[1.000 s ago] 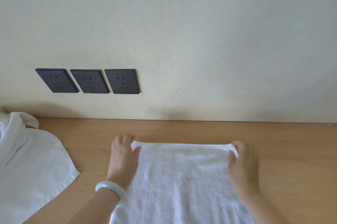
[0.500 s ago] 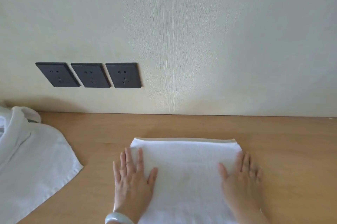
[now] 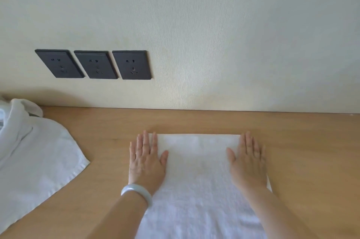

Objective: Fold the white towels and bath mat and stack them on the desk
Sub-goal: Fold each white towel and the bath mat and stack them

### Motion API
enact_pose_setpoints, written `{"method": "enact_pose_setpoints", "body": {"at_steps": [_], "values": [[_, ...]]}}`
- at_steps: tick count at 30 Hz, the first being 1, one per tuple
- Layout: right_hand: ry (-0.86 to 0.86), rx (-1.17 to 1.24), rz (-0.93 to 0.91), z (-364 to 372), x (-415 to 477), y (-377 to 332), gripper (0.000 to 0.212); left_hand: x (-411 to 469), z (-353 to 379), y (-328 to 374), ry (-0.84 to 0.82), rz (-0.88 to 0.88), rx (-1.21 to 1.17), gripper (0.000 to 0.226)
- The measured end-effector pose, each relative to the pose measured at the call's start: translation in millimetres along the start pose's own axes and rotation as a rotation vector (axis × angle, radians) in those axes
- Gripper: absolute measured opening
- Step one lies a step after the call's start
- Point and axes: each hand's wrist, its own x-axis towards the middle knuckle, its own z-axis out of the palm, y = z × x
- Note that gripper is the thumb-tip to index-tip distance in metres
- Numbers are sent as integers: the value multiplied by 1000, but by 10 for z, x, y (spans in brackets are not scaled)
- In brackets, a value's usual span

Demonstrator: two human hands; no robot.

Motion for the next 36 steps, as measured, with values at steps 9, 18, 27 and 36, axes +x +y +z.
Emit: {"method": "enact_pose_setpoints", "body": {"at_steps": [9,18,27,36], "values": [[-11,60,-222,32,-559,-322,68,-540,136,280,42,152,-38,58],[107,82,-2,-127,-818,-20,73,-841,6,162,77,45,-52,60],[0,86,-206,-112,-1326,150,67,-1353,15,-113,19,43,-24,59],[-48,155,-240,-217,-1672,-278,61,-1694,-158,196,15,130,-87,60]]}}
